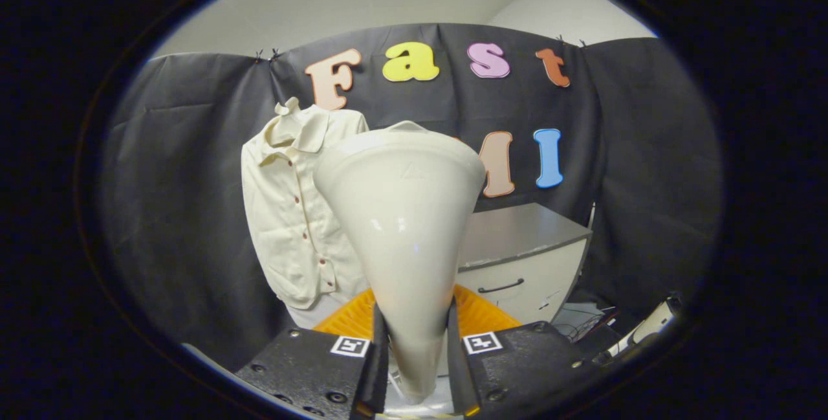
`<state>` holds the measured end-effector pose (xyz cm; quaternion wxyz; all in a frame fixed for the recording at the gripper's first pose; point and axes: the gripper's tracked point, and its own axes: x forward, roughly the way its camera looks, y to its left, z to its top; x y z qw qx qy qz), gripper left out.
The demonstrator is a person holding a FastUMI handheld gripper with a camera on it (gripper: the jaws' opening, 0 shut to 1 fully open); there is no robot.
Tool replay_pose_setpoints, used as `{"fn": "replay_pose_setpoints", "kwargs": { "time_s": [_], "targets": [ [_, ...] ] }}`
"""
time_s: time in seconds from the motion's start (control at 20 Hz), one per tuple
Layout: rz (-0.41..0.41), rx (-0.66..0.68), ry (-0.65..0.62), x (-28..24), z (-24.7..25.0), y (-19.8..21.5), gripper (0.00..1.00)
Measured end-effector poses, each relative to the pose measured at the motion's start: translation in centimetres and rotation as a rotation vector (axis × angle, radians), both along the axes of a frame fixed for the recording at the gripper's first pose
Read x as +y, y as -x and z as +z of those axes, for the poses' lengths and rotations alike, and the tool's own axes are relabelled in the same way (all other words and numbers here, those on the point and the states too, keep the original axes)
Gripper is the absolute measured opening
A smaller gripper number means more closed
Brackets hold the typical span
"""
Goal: Iron the clothes twice with a garment steamer, once on the left side and once on the right side.
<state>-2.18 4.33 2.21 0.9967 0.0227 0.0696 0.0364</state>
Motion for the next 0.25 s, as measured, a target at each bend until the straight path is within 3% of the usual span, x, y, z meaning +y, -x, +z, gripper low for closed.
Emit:
{"fn": "replay_pose_setpoints", "kwargs": {
  "time_s": [0.25],
  "targets": [
    [-0.021, 0.012, -0.004, 0.6, -0.43, 0.86, 0.38]
  ]
}}
